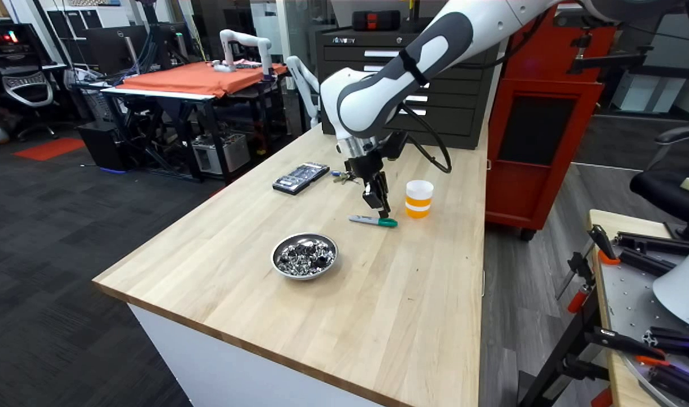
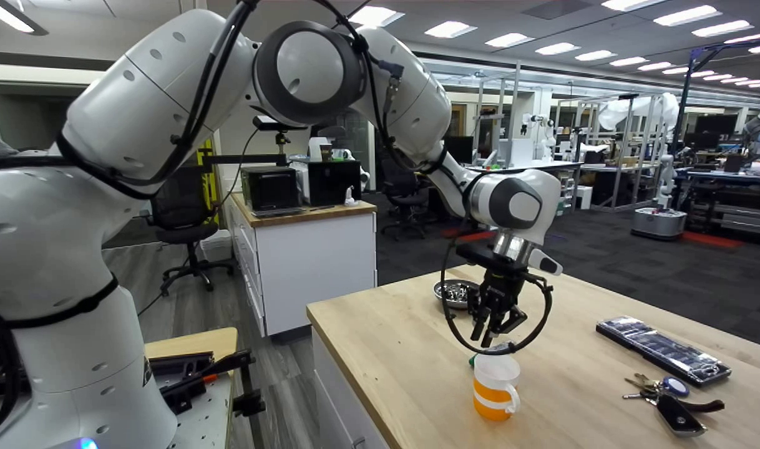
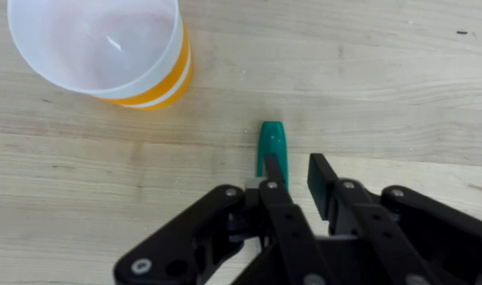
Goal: Put the marker on the table
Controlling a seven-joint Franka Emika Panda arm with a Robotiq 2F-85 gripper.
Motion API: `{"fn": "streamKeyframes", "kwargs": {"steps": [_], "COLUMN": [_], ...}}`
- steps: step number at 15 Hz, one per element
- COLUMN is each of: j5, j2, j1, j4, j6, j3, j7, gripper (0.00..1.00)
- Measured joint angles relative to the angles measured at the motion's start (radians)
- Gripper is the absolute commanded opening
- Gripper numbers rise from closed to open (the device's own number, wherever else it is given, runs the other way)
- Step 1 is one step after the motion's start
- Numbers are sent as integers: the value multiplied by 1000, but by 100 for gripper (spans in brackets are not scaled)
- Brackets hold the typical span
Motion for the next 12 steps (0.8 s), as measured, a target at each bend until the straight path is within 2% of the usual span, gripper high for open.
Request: {"fn": "streamKeyframes", "kwargs": {"steps": [1,2,3,4,7,12], "j5": [1,1,1,1,1,1], "j2": [-8,-16,-24,-35,-67,-77], "j1": [0,-1,-1,-2,-2,-2], "j4": [-26,-53,-76,-100,-152,-165], "j6": [24,45,61,79,115,117], "j3": [-1,-2,-2,-4,-7,-7], "j7": [0,0,0,0,0,0], "gripper": [41,42,48,28,47,48]}}
